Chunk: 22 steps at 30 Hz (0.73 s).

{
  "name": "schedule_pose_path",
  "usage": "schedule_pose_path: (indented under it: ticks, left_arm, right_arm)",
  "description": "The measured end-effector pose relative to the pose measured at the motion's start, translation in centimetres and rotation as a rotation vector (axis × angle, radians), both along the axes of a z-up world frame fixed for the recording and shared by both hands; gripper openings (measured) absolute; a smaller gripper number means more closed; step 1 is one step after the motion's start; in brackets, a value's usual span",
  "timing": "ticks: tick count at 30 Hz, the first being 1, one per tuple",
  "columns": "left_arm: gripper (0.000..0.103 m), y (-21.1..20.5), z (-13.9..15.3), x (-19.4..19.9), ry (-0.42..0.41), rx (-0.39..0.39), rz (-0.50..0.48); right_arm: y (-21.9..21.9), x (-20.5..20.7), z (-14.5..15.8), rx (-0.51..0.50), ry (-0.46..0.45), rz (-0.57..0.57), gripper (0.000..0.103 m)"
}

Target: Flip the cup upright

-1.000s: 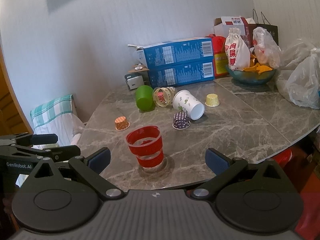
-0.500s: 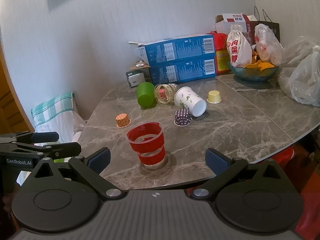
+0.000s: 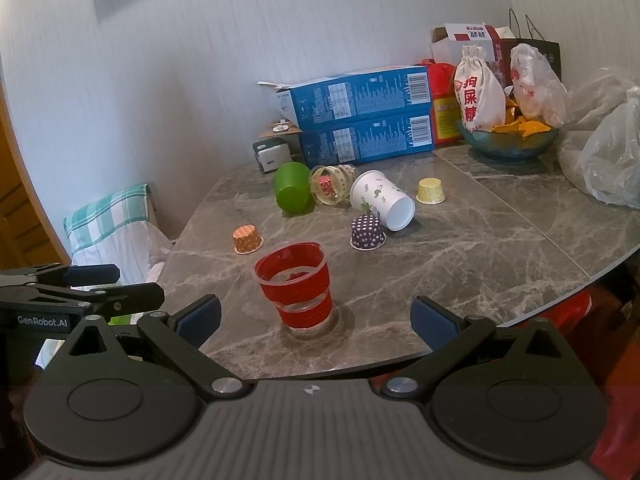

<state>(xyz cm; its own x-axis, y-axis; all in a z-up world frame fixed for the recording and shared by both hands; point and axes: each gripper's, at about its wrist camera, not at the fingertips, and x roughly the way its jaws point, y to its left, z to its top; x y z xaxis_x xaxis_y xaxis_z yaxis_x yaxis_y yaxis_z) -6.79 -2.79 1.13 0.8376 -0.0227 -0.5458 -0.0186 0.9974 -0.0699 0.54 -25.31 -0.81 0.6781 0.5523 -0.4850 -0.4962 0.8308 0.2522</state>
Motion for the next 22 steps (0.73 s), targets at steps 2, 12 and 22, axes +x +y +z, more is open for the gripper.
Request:
schedule_pose_path:
  ticks: [2, 12, 22]
  left_arm:
    - [0.101, 0.0, 0.0, 0.1, 0.0, -0.001, -0.001]
    - [0.101, 0.6, -0.4, 0.5, 0.011, -0.013, 0.009]
    - [0.101, 1.7, -1.1, 0.5, -0.062, 0.05, 0.043]
  right_arm:
    - [0.0, 0.0, 0.0, 0.002, 0.001, 0.003, 0.102]
    - [0.3, 0.2, -0.4, 0.002, 0.017, 0.012, 0.102]
    - [2.2, 0.7, -2.0, -0.01, -0.006, 0.06, 0.102]
